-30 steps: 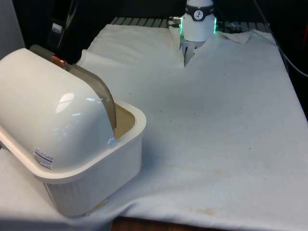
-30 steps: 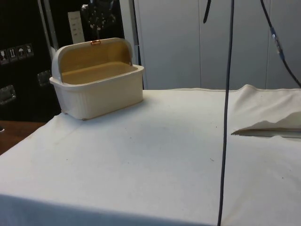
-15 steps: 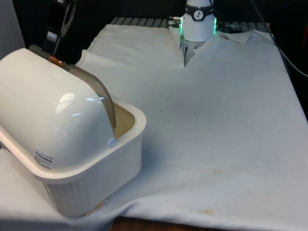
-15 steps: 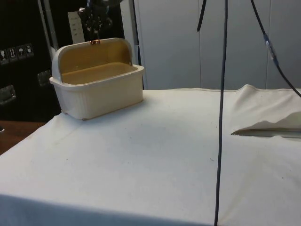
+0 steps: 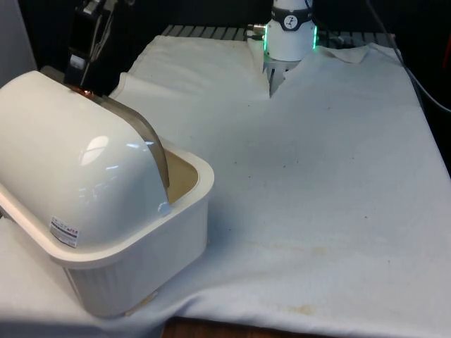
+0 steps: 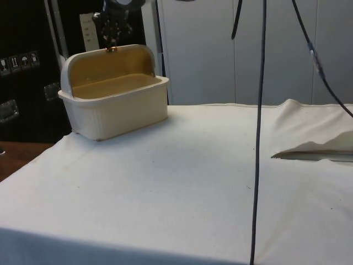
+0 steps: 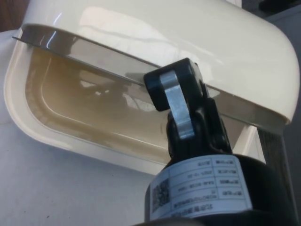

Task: Open the lid, then close it.

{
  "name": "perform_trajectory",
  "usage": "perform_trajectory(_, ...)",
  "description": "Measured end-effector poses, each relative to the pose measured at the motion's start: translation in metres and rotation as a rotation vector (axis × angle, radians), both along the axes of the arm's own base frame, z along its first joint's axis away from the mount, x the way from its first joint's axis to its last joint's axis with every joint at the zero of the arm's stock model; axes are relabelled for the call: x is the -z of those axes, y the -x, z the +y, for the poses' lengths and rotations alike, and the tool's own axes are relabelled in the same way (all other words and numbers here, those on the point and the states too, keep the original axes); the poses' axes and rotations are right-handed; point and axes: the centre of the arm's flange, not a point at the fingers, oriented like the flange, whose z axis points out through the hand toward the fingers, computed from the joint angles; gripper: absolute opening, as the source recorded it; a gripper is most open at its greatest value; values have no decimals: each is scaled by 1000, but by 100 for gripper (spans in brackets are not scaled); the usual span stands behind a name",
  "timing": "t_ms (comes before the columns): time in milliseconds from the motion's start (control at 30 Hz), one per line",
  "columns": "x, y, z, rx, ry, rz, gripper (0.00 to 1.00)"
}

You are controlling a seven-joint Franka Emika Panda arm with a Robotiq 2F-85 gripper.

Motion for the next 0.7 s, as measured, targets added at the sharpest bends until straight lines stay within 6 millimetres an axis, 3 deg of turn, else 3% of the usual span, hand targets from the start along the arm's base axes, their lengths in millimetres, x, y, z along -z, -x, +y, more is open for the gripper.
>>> perform_trajectory(700,9,9,-2,45,-35,8,0)
